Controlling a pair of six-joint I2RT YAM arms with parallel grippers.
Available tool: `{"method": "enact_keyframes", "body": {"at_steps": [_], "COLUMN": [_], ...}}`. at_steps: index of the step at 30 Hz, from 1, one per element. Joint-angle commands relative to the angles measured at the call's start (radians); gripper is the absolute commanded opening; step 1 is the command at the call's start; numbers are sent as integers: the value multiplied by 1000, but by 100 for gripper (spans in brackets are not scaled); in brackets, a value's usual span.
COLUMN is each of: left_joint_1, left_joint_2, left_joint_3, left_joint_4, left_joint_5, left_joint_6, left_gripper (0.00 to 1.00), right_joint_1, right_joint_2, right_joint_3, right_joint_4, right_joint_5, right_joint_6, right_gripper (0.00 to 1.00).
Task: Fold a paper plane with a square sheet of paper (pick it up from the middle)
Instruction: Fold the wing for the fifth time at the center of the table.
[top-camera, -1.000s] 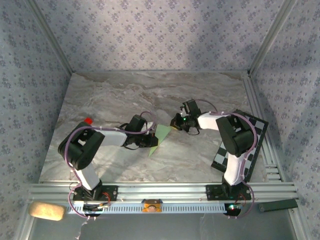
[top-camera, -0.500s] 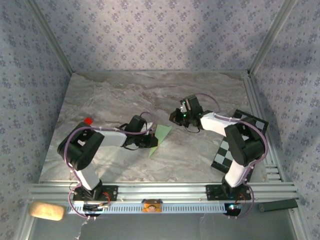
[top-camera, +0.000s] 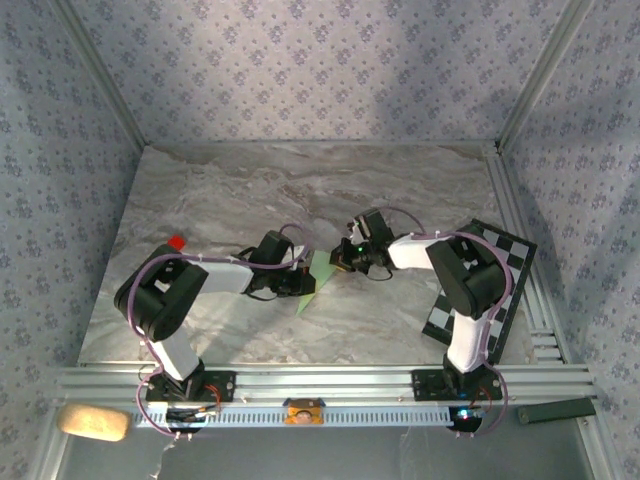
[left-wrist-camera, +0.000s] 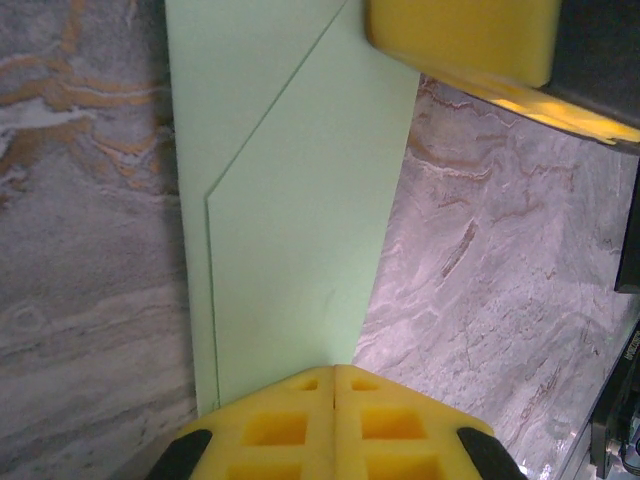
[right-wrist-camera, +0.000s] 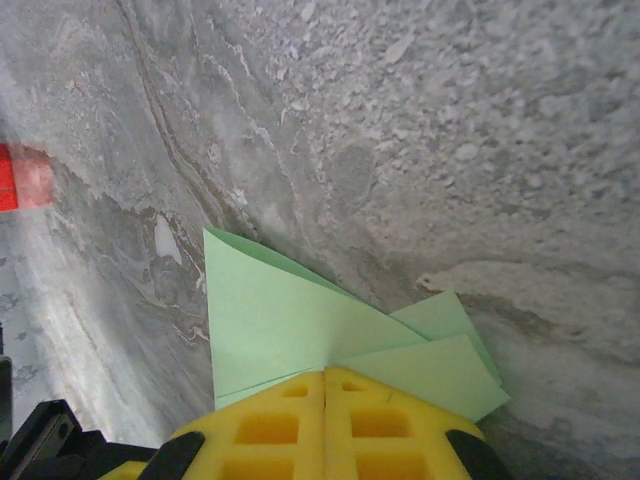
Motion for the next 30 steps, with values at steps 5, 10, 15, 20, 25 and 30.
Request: {"method": "enact_keyframes", "body": {"at_steps": [5, 10, 15, 20, 25, 30], "left_joint_1": [-6, -6, -7, -6, -7, -7], "left_joint_2": [15, 12, 12, 6, -2, -4], "left_joint_3": [-46, -42, -35, -36, -43, -41], "left_joint_4": [-132, -137, -130, -114, -105, -110], "left_joint_5": [-27, -26, -32, -33, -35, -36], "left_joint_6": [2, 3, -7, -24, -35, -37], "left_gripper": [0, 0, 0, 0, 0, 0], "right_joint_1": [-105, -137, -94, -22, 53, 93], "right_joint_2": [37, -13, -139, -188, -151, -137], "right_joint_3": [-13, -21, -34, -74, -74, -80], "right_joint_4": [-30, 38, 4, 4, 37, 29], "right_joint_5": [84, 34, 68, 65, 16, 29], "right_joint_6": [-3, 10, -13, -26, -6, 8], "right_gripper": [5, 6, 7, 10, 9, 8]}}
